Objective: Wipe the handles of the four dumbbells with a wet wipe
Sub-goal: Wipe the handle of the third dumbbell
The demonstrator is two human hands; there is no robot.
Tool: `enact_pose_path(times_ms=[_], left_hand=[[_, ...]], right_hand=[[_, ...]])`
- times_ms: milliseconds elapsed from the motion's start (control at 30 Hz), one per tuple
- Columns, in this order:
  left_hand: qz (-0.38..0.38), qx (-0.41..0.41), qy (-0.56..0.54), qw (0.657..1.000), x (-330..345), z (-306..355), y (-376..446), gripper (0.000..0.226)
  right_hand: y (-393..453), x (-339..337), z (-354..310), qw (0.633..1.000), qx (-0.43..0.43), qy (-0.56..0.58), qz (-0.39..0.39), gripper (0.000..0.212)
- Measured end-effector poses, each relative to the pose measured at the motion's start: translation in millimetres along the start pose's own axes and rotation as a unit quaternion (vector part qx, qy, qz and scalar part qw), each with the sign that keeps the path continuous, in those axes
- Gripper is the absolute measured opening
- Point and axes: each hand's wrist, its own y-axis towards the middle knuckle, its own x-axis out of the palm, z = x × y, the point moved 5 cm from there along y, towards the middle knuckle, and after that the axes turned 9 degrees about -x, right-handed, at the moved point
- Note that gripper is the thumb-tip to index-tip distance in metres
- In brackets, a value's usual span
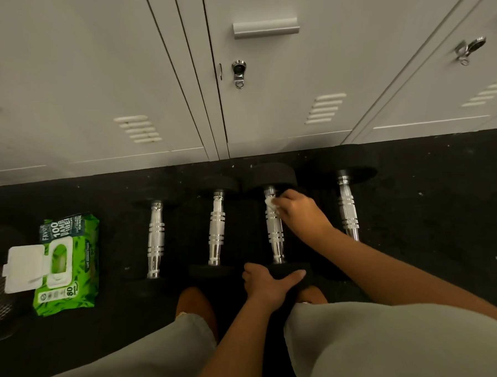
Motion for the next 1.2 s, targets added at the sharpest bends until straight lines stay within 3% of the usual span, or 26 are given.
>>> enact_pose_path(times_ms=[300, 767, 1200], left_hand=[[-0.001, 0.006, -0.001, 1.0, -0.2, 0.2, -0.8, 0.112], [0.001, 0.01, -0.001, 1.0, -0.6, 1.4, -0.1, 0.113], [0.001, 0.011, 0.001, 1.0, -1.5, 0.8, -0.7, 0.111]], right_hand=[[-0.2, 1.0, 7.4, 0.989, 0.091, 0.096, 0.059, 0.025], [9.7, 4.4, 4.5, 0.989, 0.145, 0.037, -0.01, 0.018], [15.9, 4.0, 19.7, 0.968, 0.221, 0.118, -0.013, 0.023]])
